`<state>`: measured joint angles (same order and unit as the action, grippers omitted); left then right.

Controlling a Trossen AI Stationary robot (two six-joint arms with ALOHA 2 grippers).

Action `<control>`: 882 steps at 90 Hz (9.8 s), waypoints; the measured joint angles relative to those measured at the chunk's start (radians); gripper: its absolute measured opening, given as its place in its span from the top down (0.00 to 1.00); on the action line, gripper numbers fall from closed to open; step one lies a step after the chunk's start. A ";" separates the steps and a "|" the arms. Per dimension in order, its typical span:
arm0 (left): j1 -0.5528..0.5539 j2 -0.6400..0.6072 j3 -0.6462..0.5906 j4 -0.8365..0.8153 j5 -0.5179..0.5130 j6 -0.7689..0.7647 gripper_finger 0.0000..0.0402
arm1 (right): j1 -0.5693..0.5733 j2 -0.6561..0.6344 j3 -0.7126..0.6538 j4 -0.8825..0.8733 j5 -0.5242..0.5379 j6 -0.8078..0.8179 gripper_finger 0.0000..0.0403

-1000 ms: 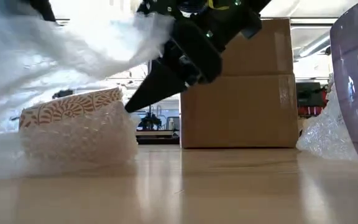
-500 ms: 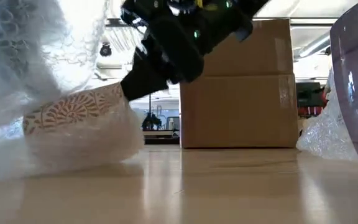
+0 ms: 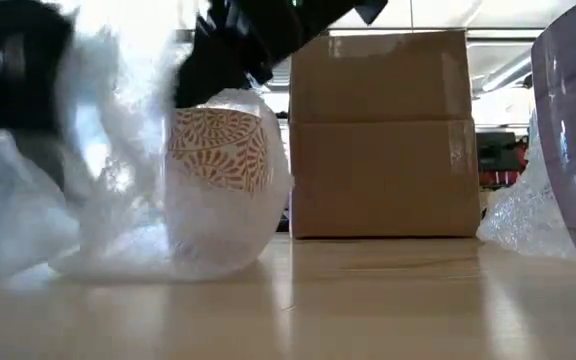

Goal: Wrap mug
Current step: Wrap the orange patterned mug with the left transparent bubble wrap

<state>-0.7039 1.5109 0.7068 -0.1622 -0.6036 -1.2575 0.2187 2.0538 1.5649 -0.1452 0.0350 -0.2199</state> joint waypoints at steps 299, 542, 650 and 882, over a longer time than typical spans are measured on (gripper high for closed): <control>0.242 -0.002 0.300 -0.255 0.170 0.491 0.93 | 0.010 -0.048 -0.031 -0.175 -0.016 0.037 1.00; 0.150 -0.018 0.278 -0.211 0.094 0.489 0.94 | 0.008 -0.005 0.053 -0.265 -0.007 0.036 1.00; 0.194 0.048 0.270 -0.105 0.046 0.557 0.94 | 0.024 -0.151 0.101 -0.668 -0.015 0.041 1.00; 0.271 -0.065 0.377 -0.446 0.236 0.493 0.94 | -0.032 -0.016 -0.030 -0.258 0.051 0.142 1.00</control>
<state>-0.4328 1.4462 1.0835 -0.6083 -0.3674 -0.7644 0.1863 2.0383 1.5350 -0.4030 0.0860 -0.0776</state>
